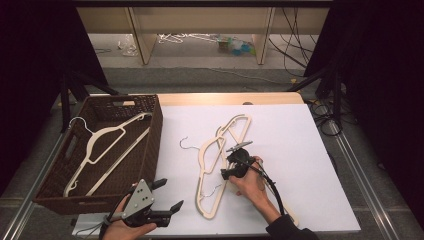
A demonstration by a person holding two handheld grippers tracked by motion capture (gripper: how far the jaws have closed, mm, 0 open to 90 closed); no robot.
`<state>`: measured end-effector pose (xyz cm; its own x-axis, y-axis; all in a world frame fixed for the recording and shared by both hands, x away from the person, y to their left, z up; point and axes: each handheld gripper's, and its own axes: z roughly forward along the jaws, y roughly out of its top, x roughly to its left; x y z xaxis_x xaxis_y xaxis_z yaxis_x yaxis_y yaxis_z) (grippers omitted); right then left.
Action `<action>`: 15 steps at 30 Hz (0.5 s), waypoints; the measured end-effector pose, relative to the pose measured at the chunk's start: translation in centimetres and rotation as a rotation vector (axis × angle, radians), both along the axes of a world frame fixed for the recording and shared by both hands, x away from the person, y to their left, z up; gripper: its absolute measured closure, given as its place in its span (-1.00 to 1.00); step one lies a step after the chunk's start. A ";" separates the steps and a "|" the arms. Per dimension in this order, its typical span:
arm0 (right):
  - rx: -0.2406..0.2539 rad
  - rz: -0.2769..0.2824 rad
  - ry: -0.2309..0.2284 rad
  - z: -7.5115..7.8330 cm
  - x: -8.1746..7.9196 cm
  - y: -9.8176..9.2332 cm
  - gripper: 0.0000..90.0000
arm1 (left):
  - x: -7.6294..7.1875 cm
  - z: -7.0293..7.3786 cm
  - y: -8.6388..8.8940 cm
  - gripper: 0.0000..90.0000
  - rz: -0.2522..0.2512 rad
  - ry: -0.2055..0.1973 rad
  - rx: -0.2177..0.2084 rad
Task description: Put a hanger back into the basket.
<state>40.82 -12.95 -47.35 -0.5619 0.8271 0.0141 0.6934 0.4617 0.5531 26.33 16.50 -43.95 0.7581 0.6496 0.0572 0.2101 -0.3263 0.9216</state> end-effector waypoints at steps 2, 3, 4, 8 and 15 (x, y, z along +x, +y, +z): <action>0.005 0.009 0.036 0.0 0.0 -1.1 0.02 | 0.0 0.0 -0.1 -0.54 -0.005 0.002 0.009; 0.005 0.015 0.036 0.0 0.1 -1.5 0.09 | 0.0 0.0 -0.1 -0.54 -0.005 0.002 0.009; 0.005 0.015 0.036 0.0 0.1 -1.5 0.09 | 0.0 -0.1 -0.1 -0.54 -0.006 0.004 0.011; 0.016 0.024 0.072 0.3 0.1 -2.4 0.22 | 0.0 0.0 -0.1 -0.53 -0.010 0.003 0.014; 0.032 0.006 0.113 0.5 0.4 -3.6 0.28 | -0.1 -0.2 -0.2 -0.52 -0.018 0.011 0.013</action>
